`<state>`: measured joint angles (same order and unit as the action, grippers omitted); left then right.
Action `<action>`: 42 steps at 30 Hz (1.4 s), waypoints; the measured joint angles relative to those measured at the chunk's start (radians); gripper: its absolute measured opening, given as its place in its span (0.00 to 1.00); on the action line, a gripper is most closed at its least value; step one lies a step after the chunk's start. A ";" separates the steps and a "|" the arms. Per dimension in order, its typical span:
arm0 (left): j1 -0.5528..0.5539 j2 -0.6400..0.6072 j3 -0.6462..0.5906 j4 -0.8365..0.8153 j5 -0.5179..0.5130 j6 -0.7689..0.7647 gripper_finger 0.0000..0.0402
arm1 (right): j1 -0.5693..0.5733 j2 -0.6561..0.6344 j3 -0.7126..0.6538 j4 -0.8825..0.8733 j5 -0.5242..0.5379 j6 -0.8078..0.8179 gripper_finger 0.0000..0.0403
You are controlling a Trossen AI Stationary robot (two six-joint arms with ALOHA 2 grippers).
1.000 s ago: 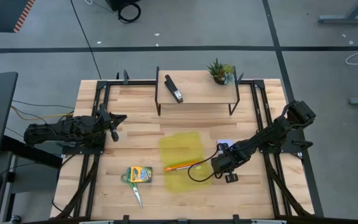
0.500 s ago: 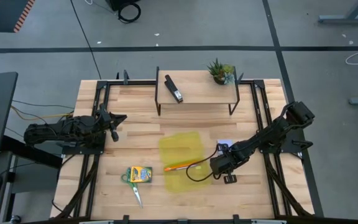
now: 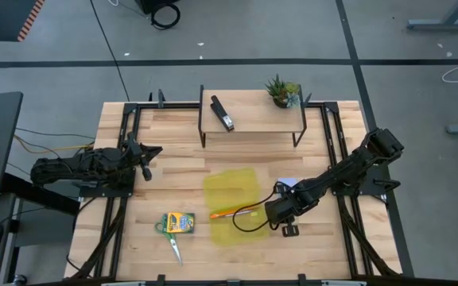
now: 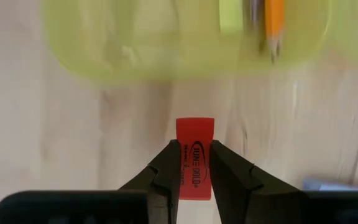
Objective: Pack school essentials
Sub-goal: Put the red eraser into the yellow supply box
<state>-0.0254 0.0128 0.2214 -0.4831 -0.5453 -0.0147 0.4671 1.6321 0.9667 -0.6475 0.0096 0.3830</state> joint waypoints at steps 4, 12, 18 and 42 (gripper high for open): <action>0.000 0.000 0.000 0.000 0.000 0.000 0.10 | 0.000 -0.001 0.062 -0.003 0.005 -0.002 0.21; 0.000 0.000 0.000 0.000 0.000 0.000 0.07 | -0.019 -0.002 0.160 -0.060 0.072 -0.025 0.21; 0.000 0.000 0.000 0.000 0.000 0.000 0.09 | -0.039 -0.002 0.163 0.049 0.122 -0.078 0.21; 0.000 0.000 0.000 0.000 0.000 0.000 0.10 | -0.066 -0.003 -0.043 0.370 0.125 -0.076 0.21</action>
<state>-0.0254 0.0131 0.2214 -0.4832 -0.5453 -0.0147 0.4015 1.6291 0.9240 -0.2774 0.1349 0.3073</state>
